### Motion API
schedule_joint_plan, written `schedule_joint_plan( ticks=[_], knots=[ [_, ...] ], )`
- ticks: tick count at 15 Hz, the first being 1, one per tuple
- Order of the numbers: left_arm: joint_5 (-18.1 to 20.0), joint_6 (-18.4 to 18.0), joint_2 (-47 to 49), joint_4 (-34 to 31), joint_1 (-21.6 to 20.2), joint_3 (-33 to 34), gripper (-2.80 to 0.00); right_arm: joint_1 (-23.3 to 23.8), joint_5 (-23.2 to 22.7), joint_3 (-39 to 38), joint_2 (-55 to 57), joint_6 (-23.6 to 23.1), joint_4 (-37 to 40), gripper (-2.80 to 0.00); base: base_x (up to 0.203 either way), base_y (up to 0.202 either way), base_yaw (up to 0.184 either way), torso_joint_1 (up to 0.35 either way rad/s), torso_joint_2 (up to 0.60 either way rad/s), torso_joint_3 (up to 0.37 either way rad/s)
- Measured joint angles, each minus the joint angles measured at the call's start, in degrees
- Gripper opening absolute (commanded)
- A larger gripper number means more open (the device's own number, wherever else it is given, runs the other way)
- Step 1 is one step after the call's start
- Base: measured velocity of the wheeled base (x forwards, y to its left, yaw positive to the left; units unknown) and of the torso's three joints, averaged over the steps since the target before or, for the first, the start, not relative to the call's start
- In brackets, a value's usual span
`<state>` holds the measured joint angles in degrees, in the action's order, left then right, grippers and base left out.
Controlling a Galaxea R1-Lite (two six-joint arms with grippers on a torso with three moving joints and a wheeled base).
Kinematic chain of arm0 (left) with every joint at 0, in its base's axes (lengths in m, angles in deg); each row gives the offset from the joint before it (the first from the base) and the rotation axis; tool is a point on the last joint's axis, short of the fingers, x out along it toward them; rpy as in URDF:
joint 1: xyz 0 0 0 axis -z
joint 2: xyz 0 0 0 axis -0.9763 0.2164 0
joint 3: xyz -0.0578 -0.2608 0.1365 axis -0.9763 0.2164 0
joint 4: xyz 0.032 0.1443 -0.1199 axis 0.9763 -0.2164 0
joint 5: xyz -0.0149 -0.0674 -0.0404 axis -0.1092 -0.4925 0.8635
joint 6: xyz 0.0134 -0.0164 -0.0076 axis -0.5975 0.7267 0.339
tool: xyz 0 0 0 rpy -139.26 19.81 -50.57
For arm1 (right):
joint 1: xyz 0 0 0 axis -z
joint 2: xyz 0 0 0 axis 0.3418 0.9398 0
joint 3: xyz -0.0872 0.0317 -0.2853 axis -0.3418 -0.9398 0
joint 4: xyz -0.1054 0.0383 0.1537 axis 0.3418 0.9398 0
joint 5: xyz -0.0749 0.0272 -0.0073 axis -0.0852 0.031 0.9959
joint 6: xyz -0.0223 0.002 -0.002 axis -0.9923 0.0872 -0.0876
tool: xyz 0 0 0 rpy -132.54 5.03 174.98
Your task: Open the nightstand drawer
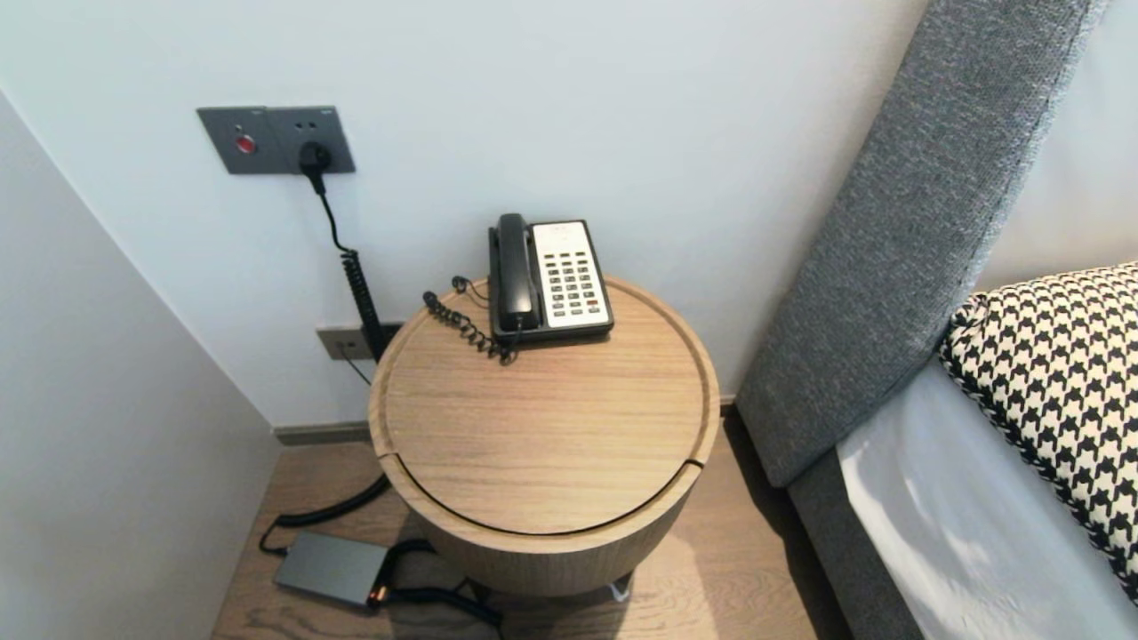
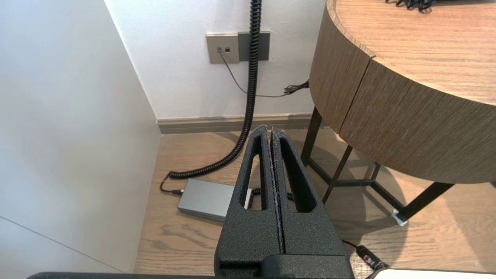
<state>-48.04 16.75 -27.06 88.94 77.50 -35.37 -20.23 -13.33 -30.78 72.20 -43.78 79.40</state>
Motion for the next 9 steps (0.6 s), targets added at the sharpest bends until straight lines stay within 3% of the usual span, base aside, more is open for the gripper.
schedule_joint_plan(
  ticks=[9],
  knots=[
    [-0.26, -0.48, 0.0, -1.69, 0.0, -0.42, -2.8, 0.0, 0.02, 0.0, 0.0, 0.02, 0.0, -2.8, 0.0, 0.0, 0.0, 0.0, 0.0, 0.0]
  ],
)
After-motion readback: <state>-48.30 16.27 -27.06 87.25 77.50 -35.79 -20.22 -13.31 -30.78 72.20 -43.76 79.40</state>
